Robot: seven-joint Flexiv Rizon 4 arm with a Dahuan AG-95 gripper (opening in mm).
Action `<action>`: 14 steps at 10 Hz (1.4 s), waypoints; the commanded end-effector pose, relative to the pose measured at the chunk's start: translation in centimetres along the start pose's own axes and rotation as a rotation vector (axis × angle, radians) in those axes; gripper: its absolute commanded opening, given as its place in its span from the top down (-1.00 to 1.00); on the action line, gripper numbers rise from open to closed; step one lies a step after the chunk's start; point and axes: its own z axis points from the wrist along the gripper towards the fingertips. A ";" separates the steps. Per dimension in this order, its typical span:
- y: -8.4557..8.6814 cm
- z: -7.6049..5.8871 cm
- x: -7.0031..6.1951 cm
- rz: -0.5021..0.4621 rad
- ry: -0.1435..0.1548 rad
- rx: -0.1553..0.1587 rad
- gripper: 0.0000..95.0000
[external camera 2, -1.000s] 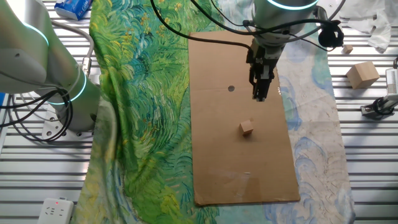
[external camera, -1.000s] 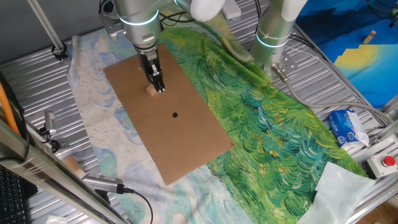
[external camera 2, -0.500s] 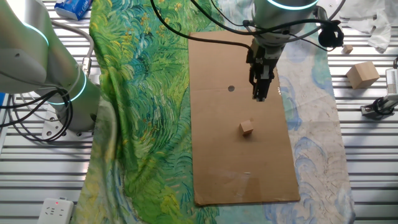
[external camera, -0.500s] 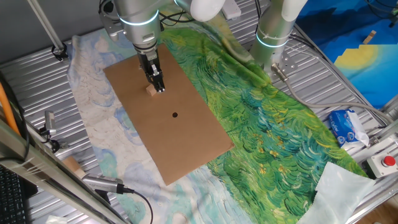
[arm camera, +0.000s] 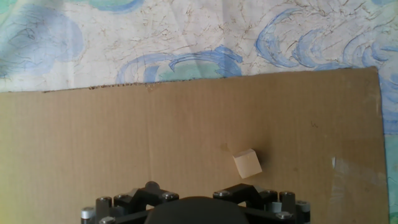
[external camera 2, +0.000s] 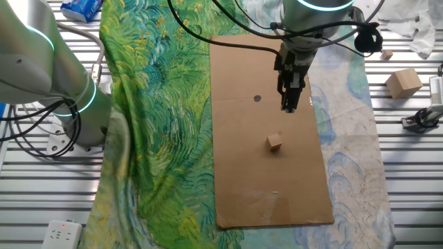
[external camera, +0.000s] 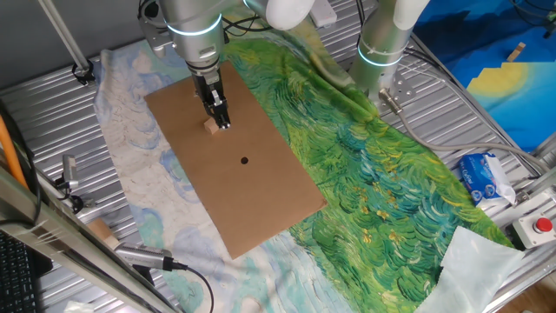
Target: Hold a small block with the gripper and sweep it from left to right on the table
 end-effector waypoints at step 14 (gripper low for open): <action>0.0 0.0 0.0 0.021 -0.142 -0.110 1.00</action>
